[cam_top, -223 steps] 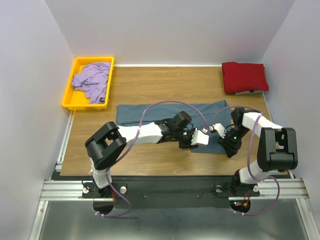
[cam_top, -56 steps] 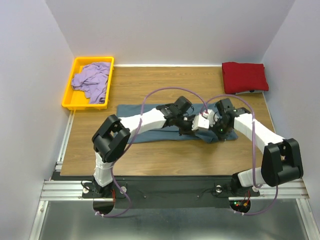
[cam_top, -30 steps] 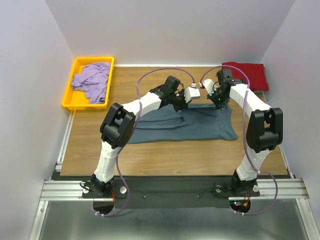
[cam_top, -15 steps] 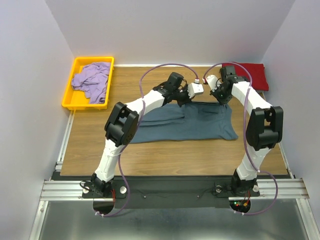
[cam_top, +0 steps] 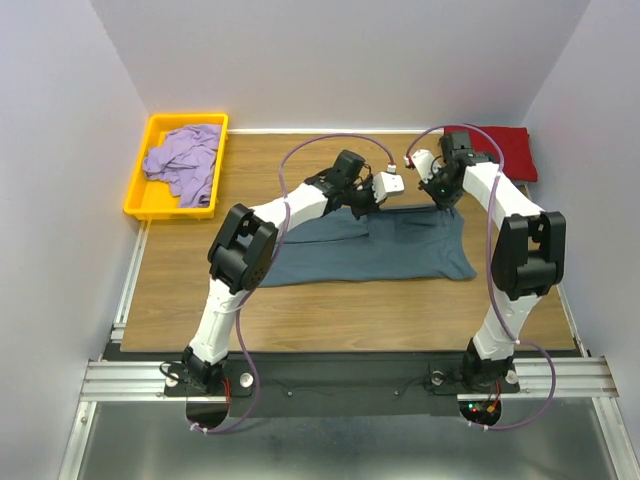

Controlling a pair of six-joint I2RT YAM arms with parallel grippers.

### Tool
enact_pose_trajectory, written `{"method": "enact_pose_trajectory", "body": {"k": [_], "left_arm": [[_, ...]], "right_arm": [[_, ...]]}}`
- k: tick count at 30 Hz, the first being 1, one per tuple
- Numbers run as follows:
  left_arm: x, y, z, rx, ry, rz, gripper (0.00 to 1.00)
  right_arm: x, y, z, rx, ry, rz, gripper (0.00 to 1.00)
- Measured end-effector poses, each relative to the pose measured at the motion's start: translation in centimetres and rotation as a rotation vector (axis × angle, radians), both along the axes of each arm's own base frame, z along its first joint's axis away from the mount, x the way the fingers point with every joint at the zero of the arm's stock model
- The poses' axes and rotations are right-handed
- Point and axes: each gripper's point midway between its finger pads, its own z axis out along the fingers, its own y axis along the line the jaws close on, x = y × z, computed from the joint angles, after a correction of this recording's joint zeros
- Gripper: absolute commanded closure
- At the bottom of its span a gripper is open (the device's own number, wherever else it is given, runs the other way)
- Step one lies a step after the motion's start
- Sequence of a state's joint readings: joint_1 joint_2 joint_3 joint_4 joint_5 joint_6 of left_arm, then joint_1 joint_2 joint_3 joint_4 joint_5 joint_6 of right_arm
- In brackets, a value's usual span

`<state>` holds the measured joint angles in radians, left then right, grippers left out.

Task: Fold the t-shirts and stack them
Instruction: Fold the tshirt

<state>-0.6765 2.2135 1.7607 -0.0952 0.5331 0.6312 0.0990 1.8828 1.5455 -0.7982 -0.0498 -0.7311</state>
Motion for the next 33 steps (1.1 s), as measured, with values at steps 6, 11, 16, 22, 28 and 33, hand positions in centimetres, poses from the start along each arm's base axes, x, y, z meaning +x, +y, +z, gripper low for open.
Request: {"method": "enact_pose_trajectory", "body": {"k": [6, 11, 16, 22, 28, 33], "left_arm": [[-1.9, 1.1, 0.7, 0.006, 0.003, -0.027, 1.00], [-3.2, 1.4, 1.0, 0.013, -0.013, -0.064, 1.00], [-5.5, 1.5, -0.4, 0.050, -0.006, -0.127, 1.00], [-8.0, 1.5, -2.4, 0.115, 0.008, -0.196, 0.74], [-9.3, 2.7, -3.5, 0.177, 0.040, -0.226, 0.61], [-8.8, 6.1, -1.5, 0.165, 0.085, -0.149, 0.62]], "right_arm": [[-2.4, 0.5, 1.1, 0.034, 0.007, 0.021, 1.00], [-4.8, 0.9, 0.6, 0.063, 0.054, 0.036, 0.99], [-6.7, 1.1, -1.1, 0.077, 0.125, 0.047, 0.99], [-8.8, 1.2, -2.3, 0.088, 0.200, 0.069, 0.71], [-10.3, 1.5, -2.3, 0.104, 0.260, 0.078, 0.45], [-8.6, 2.1, 0.2, 0.134, 0.207, 0.076, 0.51]]}}
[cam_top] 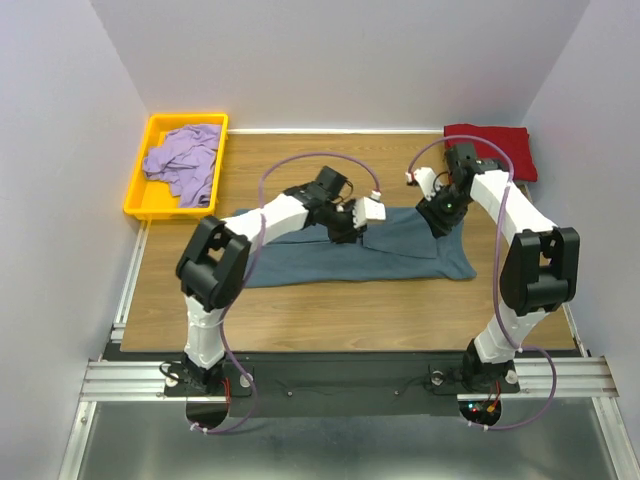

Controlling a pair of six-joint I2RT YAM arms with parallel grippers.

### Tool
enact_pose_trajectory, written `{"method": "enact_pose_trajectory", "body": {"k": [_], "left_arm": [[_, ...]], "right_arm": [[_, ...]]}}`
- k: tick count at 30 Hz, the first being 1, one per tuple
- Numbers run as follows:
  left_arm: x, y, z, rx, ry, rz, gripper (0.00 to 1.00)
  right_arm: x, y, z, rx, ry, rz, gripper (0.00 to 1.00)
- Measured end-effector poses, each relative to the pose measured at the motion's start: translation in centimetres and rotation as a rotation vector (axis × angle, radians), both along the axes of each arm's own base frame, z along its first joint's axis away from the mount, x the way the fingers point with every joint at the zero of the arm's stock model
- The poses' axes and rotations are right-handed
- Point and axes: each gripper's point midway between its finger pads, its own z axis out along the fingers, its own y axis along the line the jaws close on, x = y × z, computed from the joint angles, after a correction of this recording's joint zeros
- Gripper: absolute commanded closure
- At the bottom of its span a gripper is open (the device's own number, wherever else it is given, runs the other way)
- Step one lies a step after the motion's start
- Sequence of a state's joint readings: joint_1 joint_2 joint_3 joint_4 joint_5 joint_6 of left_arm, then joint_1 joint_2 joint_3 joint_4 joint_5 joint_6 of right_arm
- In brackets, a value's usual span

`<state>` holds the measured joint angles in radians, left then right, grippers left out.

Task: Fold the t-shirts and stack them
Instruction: Fold the tshirt

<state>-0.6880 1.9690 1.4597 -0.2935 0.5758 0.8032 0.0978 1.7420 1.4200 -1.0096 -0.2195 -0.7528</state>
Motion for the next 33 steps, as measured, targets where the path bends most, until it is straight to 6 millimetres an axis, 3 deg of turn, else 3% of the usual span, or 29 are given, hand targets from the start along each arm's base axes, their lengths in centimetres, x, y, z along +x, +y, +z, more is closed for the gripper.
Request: {"method": "enact_pose_trajectory", "body": {"k": [3, 5, 9, 12, 19, 24, 29, 33], "left_arm": [[0.4, 2.1, 2.7, -0.050, 0.014, 0.099, 0.65], [0.6, 3.3, 4.1, -0.080, 0.029, 0.169, 0.67], [1.2, 6.5, 5.1, -0.111, 0.062, 0.326, 0.70], [2.0, 8.9, 3.7, -0.091, 0.105, 0.434, 0.72], [4.4, 14.3, 0.9, -0.023, 0.165, 0.653, 0.73], [5.8, 15.4, -1.0, 0.045, 0.149, 0.682, 0.74], [9.4, 15.7, -2.9, 0.119, 0.091, 0.667, 0.77], [10.3, 17.4, -4.3, 0.178, 0.072, 0.663, 0.79]], "right_arm": [[1.8, 0.5, 1.2, 0.025, -0.038, -0.022, 0.60], [2.5, 0.7, 0.9, 0.035, -0.030, -0.040, 0.61], [2.8, 0.9, -2.9, 0.035, 0.071, -0.090, 0.61], [2.6, 0.9, -4.7, 0.024, 0.121, -0.119, 0.61], [2.3, 0.3, -5.9, -0.009, 0.128, -0.155, 0.61], [1.9, 0.0, -7.2, -0.041, 0.153, -0.170, 0.60], [2.1, -0.2, -7.4, -0.070, 0.152, -0.182, 0.60], [2.8, -0.3, -7.6, -0.096, 0.150, -0.195, 0.60]]}}
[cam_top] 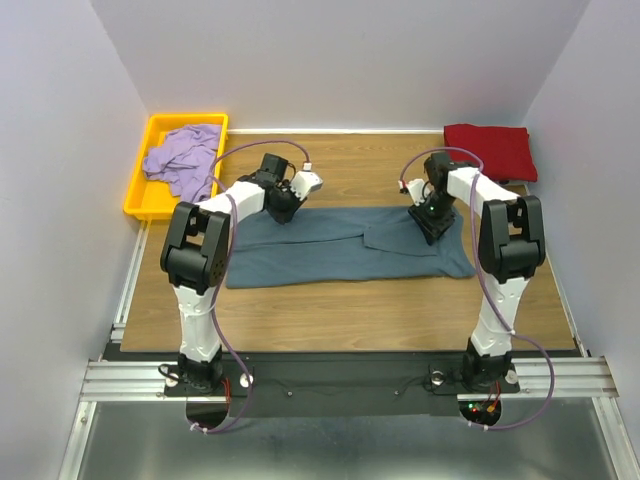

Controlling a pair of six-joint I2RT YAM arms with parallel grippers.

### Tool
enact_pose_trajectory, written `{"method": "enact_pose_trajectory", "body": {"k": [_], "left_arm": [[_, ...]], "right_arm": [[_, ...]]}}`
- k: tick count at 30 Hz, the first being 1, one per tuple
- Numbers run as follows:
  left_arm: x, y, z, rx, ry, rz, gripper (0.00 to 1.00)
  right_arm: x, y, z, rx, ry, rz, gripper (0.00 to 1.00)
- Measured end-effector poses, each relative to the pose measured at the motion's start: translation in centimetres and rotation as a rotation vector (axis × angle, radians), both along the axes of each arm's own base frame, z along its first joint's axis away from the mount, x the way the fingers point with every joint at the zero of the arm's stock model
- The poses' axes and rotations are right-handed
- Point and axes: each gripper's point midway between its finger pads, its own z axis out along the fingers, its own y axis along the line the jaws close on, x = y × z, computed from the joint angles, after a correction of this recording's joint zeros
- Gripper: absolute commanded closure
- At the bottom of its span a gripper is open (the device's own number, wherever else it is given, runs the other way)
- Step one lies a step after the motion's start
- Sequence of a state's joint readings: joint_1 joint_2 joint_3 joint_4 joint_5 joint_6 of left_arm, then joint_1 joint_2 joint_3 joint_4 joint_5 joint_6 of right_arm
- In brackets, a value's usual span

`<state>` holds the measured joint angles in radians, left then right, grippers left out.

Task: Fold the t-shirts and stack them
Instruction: Fold the tshirt

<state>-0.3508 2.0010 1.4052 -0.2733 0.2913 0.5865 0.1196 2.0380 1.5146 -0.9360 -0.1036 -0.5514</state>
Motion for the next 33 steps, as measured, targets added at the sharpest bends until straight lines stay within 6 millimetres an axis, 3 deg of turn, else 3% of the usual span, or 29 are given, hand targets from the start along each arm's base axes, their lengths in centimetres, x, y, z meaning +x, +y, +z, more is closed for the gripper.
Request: {"method": "enact_pose_trajectory", "body": {"k": [5, 9, 16, 21, 23, 26, 31, 33], "left_arm": [[-0.8, 2.4, -1.0, 0.068, -0.006, -0.021, 0.79], [-3.4, 3.7, -1.2, 0.096, -0.008, -0.057, 0.79], [-7.8, 5.2, -1.3, 0.124, 0.021, -0.098, 0.80], [-10.8, 5.7, -1.4, 0.126, 0.069, -0.128, 0.80], [-12.1, 5.5, -1.4, 0.123, 0.092, -0.145, 0.80], [-13.9, 4.6, -1.4, 0.116, 0.129, -0.180, 0.80], [-16.2, 2.1, -1.4, 0.077, 0.186, -0.234, 0.77], [-16.9, 1.4, -1.1, 0.052, 0.212, -0.231, 0.75]], "right_arm": [[2.4, 0.3, 0.0, -0.044, -0.019, 0.008, 0.59], [5.0, 1.0, 0.1, -0.065, -0.053, 0.024, 0.59], [11.6, 3.7, 0.6, -0.117, -0.186, 0.080, 0.56], [17.4, 7.2, 1.1, -0.145, -0.341, 0.128, 0.56], [20.3, 8.9, 1.5, -0.145, -0.442, 0.137, 0.56], [22.6, 10.7, 1.9, -0.154, -0.545, 0.147, 0.56], [24.1, 11.8, 2.3, -0.159, -0.629, 0.136, 0.54], [23.6, 11.5, 2.5, -0.156, -0.628, 0.120, 0.52]]}}
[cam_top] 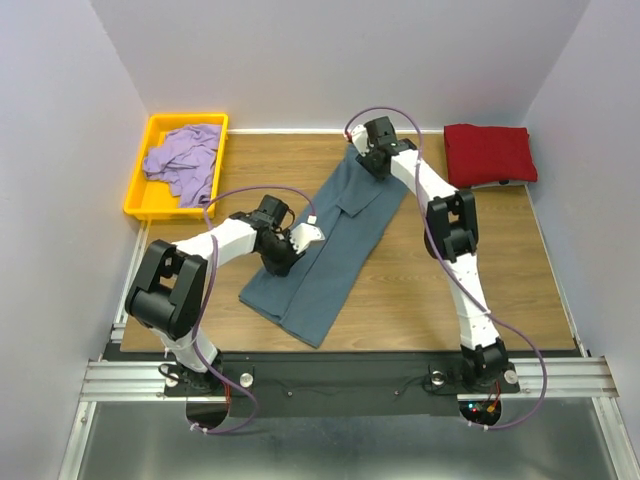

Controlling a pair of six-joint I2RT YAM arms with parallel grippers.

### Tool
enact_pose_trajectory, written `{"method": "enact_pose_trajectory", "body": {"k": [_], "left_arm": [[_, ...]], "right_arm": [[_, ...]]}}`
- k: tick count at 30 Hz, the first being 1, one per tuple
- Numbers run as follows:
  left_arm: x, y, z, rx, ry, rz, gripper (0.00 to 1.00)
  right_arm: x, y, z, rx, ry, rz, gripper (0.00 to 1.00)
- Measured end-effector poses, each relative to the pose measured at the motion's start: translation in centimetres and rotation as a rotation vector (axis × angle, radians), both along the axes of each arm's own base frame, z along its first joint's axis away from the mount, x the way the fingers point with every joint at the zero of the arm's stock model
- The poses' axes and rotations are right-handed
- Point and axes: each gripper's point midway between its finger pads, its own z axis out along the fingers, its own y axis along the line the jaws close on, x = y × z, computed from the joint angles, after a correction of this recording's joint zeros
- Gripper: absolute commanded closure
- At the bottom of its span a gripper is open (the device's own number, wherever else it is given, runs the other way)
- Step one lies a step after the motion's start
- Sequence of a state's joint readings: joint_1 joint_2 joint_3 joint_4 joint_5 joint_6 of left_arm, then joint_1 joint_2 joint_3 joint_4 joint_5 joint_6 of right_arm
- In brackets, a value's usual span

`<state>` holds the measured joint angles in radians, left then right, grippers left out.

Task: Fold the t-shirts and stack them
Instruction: Fold the tshirt

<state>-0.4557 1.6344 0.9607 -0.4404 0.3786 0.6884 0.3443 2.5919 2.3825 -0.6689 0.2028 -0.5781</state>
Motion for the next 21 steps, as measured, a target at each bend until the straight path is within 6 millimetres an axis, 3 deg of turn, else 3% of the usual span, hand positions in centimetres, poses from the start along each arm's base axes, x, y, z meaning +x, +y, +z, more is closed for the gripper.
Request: {"method": "enact_pose_trajectory", "body": {"k": [4, 9, 11, 13, 16, 21], "left_arm": [[1.6, -1.0, 2.4, -0.037, -0.035, 0.028, 0.73], [6.2, -3.0, 7.2, -0.108, -0.190, 0.038, 0.73], [7.7, -3.6, 8.5, -0.123, -0.235, 0.032, 0.75], [9.4, -4.2, 8.8, -0.122, -0.270, 0.025, 0.83], [10.7, -4.5, 7.3, -0.097, -0.273, 0.010, 0.90], [10.7, -4.3, 3.2, 0.009, -0.240, -0.050, 1.00]], "right_arm": [[-2.2, -1.3, 1.5, 0.032, 0.028, -0.039, 0.49], [-4.9, -1.8, 6.6, 0.134, -0.005, -0.089, 0.50], [-5.9, -1.9, 8.9, 0.187, -0.031, -0.112, 0.55], [-6.5, -1.5, 9.6, 0.242, -0.034, -0.133, 0.61], [-7.5, -1.1, 8.1, 0.285, 0.009, -0.160, 0.69], [-9.7, -0.8, 2.0, 0.304, 0.164, -0.221, 0.77]]}}
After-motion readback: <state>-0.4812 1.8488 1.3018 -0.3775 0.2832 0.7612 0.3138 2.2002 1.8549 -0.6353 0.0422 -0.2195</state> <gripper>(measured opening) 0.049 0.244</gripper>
